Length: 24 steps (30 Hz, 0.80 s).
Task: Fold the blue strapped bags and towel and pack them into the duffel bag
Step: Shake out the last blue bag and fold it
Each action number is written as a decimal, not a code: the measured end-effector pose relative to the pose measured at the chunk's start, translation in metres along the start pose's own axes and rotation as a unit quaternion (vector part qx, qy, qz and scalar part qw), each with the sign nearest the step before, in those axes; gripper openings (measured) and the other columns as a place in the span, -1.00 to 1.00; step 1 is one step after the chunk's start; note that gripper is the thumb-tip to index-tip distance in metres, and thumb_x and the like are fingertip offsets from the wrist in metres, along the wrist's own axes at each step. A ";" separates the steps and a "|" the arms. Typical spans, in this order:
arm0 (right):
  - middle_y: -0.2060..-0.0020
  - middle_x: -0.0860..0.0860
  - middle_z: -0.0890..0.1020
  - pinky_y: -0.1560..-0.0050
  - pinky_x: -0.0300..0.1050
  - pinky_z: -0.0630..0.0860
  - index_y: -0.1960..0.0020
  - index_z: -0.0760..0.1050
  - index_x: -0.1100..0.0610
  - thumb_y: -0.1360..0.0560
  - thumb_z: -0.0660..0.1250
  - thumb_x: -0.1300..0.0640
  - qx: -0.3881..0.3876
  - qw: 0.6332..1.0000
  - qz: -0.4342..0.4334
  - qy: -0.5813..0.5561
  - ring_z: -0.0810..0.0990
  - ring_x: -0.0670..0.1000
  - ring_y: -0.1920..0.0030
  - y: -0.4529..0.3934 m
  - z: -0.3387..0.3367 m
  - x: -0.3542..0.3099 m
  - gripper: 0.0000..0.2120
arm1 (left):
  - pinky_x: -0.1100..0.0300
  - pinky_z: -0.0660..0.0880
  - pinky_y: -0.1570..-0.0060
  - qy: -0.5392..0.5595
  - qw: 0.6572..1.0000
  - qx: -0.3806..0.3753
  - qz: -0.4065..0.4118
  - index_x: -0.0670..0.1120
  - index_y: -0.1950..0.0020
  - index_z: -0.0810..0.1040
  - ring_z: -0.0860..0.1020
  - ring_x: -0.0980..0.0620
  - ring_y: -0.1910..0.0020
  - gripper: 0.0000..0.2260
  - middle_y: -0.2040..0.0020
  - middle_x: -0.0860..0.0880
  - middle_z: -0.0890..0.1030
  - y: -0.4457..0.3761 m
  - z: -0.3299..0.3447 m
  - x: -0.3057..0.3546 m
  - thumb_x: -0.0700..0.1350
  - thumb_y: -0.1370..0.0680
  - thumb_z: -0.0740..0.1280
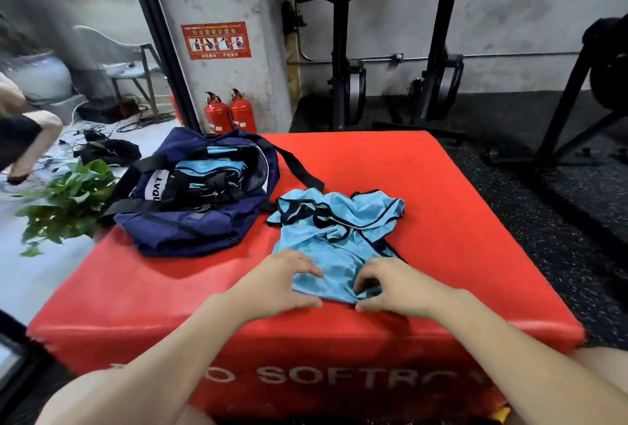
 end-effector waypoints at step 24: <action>0.08 -0.11 0.67 -0.09 0.00 0.56 -0.05 0.60 -0.02 -0.54 0.43 0.11 0.290 0.938 0.138 -0.129 0.62 -0.06 0.05 -0.038 -0.087 0.071 -0.89 | 0.28 0.44 0.11 0.184 0.955 0.198 -0.123 0.09 0.07 0.66 0.54 0.17 0.22 -0.90 0.19 0.08 0.65 -0.113 -0.046 -0.029 -0.13 -0.54 0.46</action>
Point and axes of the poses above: each hand's wrist, its own y-axis away from the middle knuckle, its own z-axis out of the palm, x = y × z, the point moved 5 cm from there along -y, towards the middle knuckle
